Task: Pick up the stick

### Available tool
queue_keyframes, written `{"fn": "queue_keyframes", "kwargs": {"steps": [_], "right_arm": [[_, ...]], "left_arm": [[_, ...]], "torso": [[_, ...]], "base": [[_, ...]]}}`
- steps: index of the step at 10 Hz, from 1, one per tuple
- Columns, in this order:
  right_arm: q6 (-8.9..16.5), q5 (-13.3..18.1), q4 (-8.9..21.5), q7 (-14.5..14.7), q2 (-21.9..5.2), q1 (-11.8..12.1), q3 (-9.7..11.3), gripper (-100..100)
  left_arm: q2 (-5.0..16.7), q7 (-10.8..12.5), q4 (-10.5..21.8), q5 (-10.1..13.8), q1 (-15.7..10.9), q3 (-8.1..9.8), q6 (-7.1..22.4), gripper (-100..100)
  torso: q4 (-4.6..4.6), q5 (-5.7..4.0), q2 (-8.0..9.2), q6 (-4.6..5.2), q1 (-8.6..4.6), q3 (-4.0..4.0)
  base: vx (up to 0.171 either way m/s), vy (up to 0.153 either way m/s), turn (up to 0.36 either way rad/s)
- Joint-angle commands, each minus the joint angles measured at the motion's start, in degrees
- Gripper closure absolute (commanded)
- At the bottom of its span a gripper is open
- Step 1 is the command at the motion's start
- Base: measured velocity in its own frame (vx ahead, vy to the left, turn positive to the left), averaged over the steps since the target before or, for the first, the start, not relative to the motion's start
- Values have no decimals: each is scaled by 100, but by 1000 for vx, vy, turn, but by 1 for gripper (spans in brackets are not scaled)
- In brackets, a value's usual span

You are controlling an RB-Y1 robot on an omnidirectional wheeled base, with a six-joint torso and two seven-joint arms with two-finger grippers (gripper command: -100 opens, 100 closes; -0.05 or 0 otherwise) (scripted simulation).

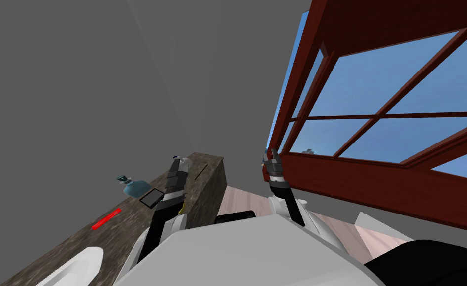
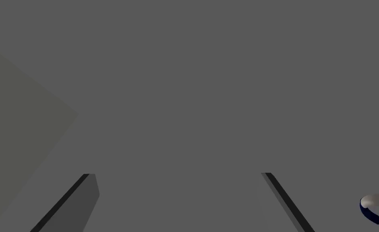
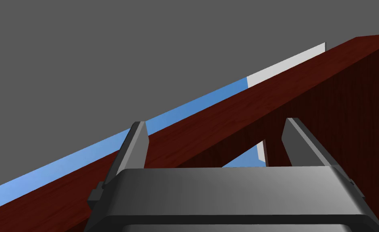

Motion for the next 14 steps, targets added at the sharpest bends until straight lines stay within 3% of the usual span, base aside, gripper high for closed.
{"fn": "queue_keyframes", "kwargs": {"steps": [1, 5, 6, 8, 11, 12, 13, 14], "right_arm": [[0, 0, 0, 0, 0, 0, 0, 0], [0, 0, 0, 0, 0, 0, 0, 0], [0, 0, 0, 0, 0, 0, 0, 0], [0, 0, 0, 0, 0, 0, 0, 0], [0, 0, 0, 0, 0, 0, 0, 0], [0, 0, 0, 0, 0, 0, 0, 0], [0, 0, 0, 0, 0, 0, 0, 0], [0, 0, 0, 0, 0, 0, 0, 0]], "left_arm": [[116, 66, 171, 50, -137, 20, 164, -100], [403, 301, 771, 220, -632, 92, 706, -100], [403, 301, 771, 220, -632, 92, 739, -100], [568, 471, 1135, 340, -993, 147, 1132, -100], [655, 567, 1443, 407, -1199, 178, 1387, -100], [743, 669, 1660, 478, -1419, 211, 1635, -100], [743, 669, 1701, 478, -1419, 211, 1635, -100], [834, 778, 1935, 552, -1654, 247, 1898, -100]], "torso": [[0, 0, 0, 0, 0, 0], [-1, -2, -2, 0, -8, -1], [-1, -2, -4, 0, -8, -2], [-1, -1, -3, 0, -4, -2], [-1, -1, -5, 0, -3, -3], [-1, -1, -4, 0, -2, -3], [-1, -1, -6, 1, -3, -3], [-1, -1, -5, -1, -3, -3]], "base": [[-4, -24, 1], [-1, -31, 9], [2, -18, 4], [4, -16, 14], [7, -13, 8], [6, -11, 19], [8, -11, 3], [12, -14, 20]]}}
